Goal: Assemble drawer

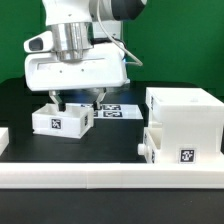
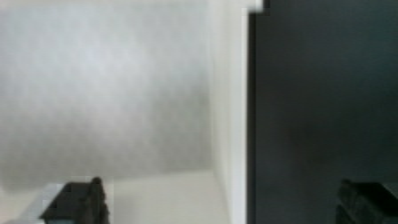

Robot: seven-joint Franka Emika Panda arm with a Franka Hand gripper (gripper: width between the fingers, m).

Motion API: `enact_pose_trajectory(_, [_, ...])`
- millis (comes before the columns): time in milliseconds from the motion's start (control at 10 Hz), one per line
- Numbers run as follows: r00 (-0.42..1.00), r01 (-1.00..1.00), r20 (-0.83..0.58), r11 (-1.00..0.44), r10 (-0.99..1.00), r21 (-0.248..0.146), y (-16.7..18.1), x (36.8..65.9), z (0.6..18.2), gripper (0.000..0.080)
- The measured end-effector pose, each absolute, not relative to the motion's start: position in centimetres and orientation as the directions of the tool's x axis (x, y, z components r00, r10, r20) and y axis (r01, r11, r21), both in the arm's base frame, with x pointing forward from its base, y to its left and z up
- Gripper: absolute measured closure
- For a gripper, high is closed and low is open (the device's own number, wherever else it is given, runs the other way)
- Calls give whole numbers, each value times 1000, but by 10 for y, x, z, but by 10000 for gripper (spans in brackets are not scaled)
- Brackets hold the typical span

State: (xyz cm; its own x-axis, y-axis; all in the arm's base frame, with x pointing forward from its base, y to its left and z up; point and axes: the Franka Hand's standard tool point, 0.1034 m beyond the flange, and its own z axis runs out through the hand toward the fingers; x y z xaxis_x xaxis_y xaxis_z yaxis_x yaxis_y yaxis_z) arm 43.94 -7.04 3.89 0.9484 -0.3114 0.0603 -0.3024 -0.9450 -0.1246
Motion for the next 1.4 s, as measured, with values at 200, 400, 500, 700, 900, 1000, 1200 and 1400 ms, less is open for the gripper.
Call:
enact_pose_trajectory(200, [949,-302,57,-946,-310,-120,-66,430,25,150])
enact_pose_trajectory(400, [952,-295,53,-948,-302,-117,-59,424,12,150])
enact_pose_trajectory(500, [952,-293,56,-949,-301,-117,-58,423,8,150])
enact_pose_trajectory(700, [953,-290,61,-950,-298,-115,-57,423,6,274])
enact_pose_trajectory(900, [954,-285,61,-952,-293,-116,-54,423,5,586])
enact_pose_trajectory(1000, [955,-283,61,-952,-291,-116,-54,423,5,717])
enact_pose_trajectory(1200, [957,-275,67,-954,-284,-115,-51,426,7,752])
enact_pose_trajectory(1400, [959,-267,69,-957,-276,-116,-49,428,10,752])
